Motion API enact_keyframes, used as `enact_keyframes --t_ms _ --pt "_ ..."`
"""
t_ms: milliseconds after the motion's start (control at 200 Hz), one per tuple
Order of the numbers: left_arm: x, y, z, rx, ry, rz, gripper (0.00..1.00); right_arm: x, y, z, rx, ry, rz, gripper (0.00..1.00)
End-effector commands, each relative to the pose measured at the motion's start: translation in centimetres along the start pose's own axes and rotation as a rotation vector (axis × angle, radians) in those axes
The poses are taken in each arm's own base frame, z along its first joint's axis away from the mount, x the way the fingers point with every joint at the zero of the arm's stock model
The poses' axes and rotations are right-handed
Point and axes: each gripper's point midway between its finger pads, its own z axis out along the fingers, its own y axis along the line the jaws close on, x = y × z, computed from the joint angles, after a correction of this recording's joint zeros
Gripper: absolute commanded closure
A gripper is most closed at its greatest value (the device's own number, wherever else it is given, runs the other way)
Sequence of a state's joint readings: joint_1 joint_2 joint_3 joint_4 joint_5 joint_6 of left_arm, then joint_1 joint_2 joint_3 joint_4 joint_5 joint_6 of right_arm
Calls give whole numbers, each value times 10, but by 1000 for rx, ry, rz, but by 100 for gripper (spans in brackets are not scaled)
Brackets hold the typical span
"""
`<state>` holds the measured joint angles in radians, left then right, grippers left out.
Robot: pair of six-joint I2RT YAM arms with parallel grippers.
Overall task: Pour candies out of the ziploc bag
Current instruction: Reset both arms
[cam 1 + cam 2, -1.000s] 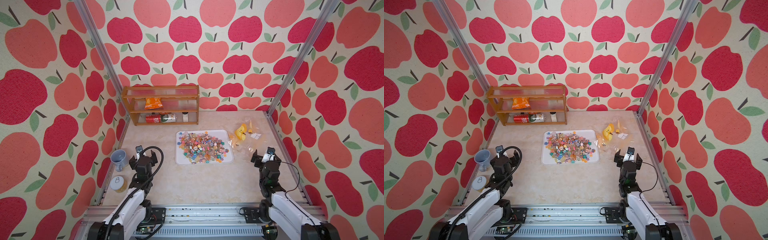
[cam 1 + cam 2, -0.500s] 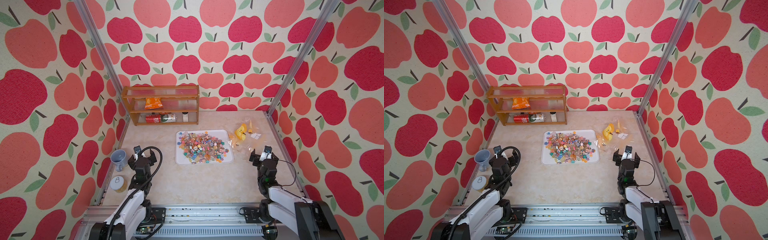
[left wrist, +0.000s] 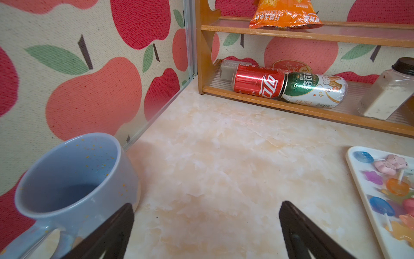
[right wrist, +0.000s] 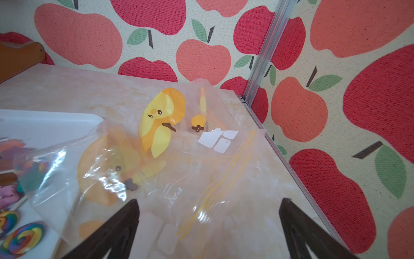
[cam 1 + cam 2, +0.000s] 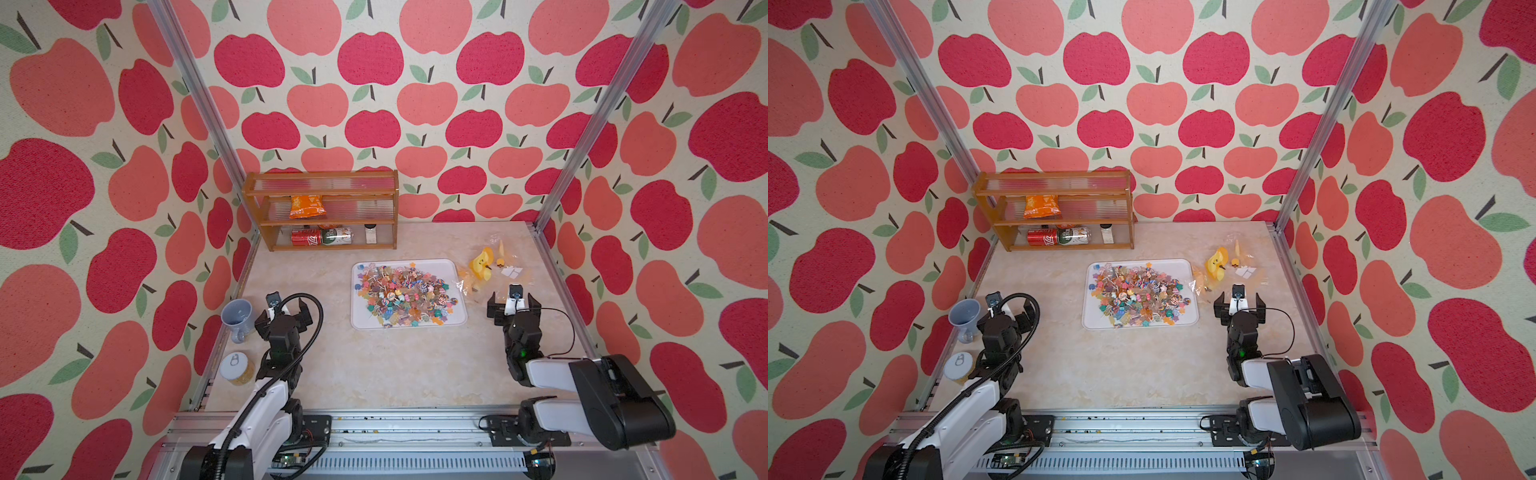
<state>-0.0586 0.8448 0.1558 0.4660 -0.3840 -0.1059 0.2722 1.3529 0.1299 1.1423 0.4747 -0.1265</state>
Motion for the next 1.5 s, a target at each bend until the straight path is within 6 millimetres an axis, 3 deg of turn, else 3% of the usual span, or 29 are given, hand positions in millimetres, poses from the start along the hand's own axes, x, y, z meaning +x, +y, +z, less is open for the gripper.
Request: enact_keyframes --t_ms 0,90,140,235,405,1246,1496 --pt "2 1 -1 4 -7 -9 1 -19 -3 2 38 -94 -36 1" --pt "2 2 -1 4 -10 -11 1 0 6 15 -14 -54 -14 1" --pt "2 2 -2 6 -13 -13 1 0 11 23 -29 -49 -32 1" --pt "2 3 -4 6 -24 -18 1 5 0 21 -23 -41 26 1" --pt "0 4 -6 8 -33 -25 1 10 11 25 -61 -29 -7 1" --pt "1 11 16 5 -26 -79 1 8 11 29 -48 -28 -14 1" --pt "1 1 26 38 2 -53 1 9 11 29 -48 -28 -16 1"
